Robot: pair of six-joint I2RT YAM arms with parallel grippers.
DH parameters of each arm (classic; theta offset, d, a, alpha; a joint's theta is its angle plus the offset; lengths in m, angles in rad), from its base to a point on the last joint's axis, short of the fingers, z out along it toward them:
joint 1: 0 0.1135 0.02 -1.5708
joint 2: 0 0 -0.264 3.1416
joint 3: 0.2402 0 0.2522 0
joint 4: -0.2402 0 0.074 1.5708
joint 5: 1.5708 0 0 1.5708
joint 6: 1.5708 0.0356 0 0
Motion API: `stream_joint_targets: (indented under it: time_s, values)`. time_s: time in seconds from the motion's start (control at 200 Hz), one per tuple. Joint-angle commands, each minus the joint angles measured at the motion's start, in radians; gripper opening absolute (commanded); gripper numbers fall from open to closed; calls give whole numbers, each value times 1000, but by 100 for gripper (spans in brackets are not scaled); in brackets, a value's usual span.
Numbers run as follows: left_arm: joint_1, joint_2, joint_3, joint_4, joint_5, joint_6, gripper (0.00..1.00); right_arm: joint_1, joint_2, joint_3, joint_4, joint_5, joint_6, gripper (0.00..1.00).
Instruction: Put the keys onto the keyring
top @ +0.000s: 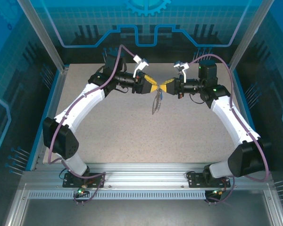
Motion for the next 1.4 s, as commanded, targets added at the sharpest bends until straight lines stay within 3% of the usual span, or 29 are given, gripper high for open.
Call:
stream_joint_targets:
  time_s: [0.0, 0.995, 1.315, 1.396]
  values:
    - [7, 30, 33, -25, 43, 19, 42, -8, 8, 37, -10, -37, -14, 0]
    - [-16, 66, 43, 18, 65, -13, 30, -1, 21, 35, -3, -42, -8, 0]
    - [-20, 73, 47, 38, 66, -25, 17, -1, 24, 32, -2, -43, -9, 0]
    - [-22, 73, 44, 45, 68, -31, 9, -2, 22, 35, 0, -44, -5, 0]
